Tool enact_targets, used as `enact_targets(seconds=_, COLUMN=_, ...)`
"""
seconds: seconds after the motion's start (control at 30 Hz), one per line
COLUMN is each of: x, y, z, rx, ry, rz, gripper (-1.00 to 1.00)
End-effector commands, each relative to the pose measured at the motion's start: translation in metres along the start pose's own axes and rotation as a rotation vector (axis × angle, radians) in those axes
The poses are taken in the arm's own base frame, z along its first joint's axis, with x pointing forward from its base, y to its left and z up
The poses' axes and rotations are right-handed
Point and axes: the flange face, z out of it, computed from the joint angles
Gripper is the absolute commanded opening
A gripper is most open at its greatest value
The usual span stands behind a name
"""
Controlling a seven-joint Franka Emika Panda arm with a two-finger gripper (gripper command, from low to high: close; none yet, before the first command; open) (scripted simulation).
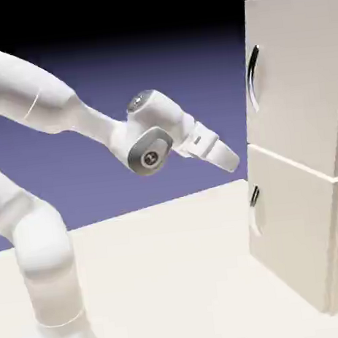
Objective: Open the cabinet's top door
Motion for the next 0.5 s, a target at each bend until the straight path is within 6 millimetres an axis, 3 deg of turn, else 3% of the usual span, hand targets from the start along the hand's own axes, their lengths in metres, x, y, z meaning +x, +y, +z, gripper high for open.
enact_targets(seconds=0.0, x=0.005, y=-0.001, z=-0.003, rx=0.006, ry=0.009, rz=0.005, gripper=0.0)
enact_targets(seconds=0.47, x=0.057, y=-0.006, z=-0.042, rx=0.104, ry=0.13, rz=0.059, gripper=0.0)
